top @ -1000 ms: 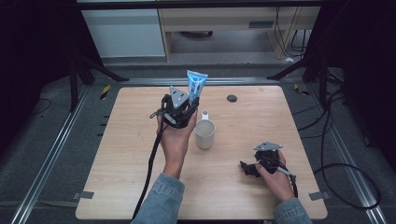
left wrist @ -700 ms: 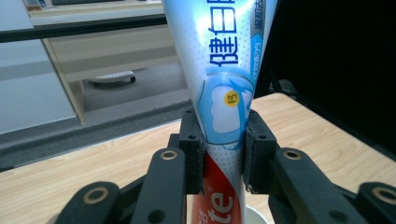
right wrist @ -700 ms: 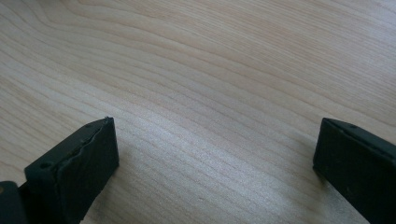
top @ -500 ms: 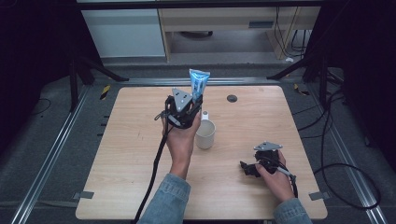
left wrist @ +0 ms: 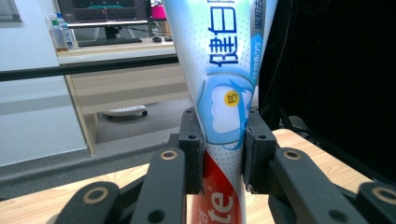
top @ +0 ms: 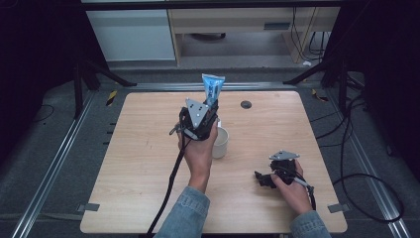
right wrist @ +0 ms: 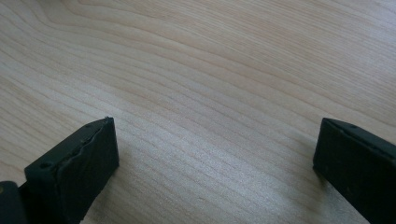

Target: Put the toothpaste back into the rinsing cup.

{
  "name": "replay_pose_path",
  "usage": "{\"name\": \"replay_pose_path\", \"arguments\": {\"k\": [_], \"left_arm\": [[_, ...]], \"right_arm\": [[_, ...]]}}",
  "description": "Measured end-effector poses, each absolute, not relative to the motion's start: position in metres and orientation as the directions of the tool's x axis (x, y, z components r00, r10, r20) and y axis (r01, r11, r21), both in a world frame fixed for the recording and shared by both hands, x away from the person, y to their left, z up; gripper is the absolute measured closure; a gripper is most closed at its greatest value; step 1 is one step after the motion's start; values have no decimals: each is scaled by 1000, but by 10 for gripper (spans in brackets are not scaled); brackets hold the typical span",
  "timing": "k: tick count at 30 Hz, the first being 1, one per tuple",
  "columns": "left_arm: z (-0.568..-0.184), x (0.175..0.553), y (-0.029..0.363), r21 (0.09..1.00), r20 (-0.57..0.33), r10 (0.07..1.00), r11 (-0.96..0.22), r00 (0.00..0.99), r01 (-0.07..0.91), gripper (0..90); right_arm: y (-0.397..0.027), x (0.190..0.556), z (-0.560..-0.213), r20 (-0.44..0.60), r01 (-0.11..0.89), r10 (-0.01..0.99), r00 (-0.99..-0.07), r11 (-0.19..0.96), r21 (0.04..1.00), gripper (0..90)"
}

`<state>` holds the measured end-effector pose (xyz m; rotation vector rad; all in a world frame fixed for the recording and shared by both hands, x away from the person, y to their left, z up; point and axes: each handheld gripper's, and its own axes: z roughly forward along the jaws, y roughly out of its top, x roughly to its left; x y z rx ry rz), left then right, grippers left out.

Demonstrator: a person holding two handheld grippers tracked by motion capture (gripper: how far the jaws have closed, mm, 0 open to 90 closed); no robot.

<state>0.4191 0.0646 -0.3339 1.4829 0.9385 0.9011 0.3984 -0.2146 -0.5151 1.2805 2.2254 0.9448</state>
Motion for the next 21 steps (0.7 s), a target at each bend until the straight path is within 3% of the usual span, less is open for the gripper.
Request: {"name": "replay_pose_path", "arguments": {"k": [21], "left_arm": [[-347, 422, 68, 998, 2, 905, -28, 426, 55, 726]], "right_arm": [[-215, 398, -515, -12, 594, 867, -498, 351, 724, 4]]}}
